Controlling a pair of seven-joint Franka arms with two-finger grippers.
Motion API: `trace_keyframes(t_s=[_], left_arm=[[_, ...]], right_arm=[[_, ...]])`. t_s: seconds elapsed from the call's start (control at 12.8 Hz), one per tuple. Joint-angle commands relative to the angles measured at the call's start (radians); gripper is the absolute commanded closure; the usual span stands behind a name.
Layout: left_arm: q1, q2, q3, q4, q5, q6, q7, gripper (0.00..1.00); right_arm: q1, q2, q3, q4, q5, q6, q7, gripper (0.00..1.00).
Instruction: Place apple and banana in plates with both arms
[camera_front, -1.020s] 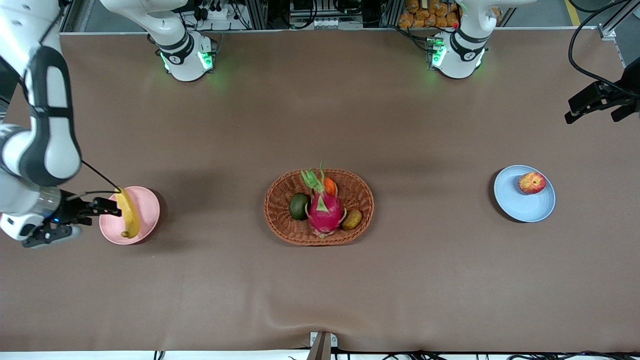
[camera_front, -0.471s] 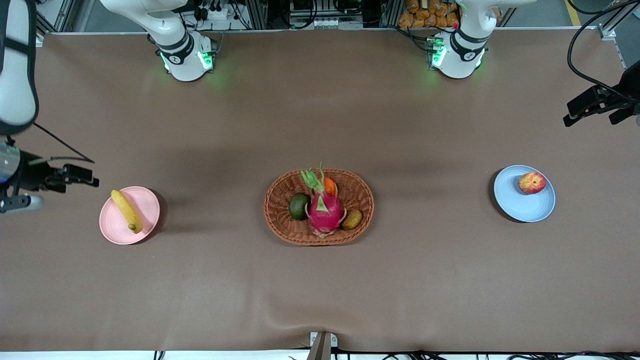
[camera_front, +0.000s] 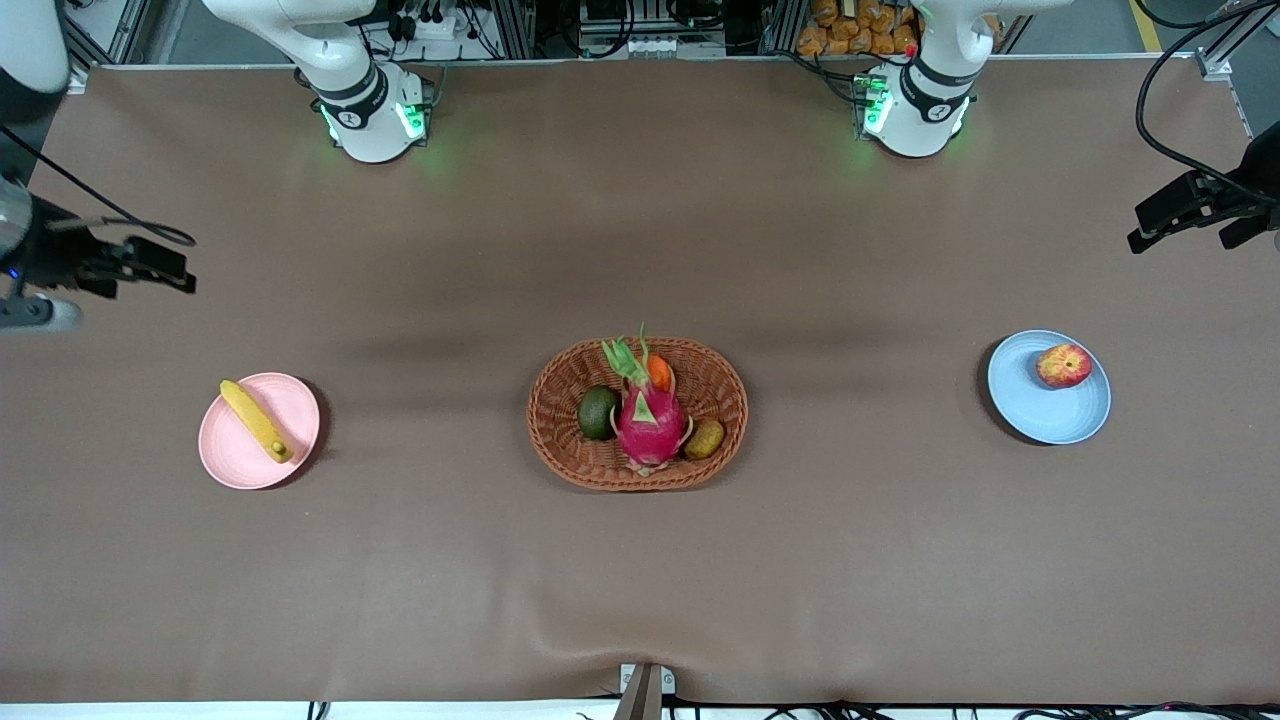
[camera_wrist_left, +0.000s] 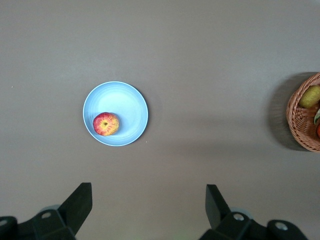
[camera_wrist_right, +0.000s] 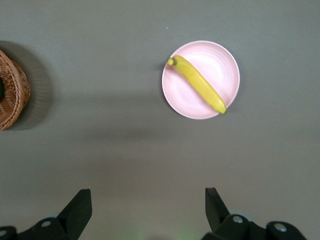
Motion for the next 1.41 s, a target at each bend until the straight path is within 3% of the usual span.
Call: trace_keyframes(t_s=[0.0,0.24,1.33], left_arm=[[-0.005,0.006,0.005,0.016,-0.002,-0.009,-0.013,0.0],[-0.005,0.003,0.005,0.016,-0.002,-0.024,-0.011,0.0],[-0.01,0.017,0.008,0.022,-0.002,-0.059,0.0,0.0]], right_arm=[[-0.062,-0.068,0.032,-0.003,-0.018,-0.066,0.034,0.0],[-0.063,-0.069,0.032,0.065,-0.023,-0.149,0.131,0.0],[-0.056,-0.069,0.037,0.066,-0.053,-0.12,0.139,0.0]])
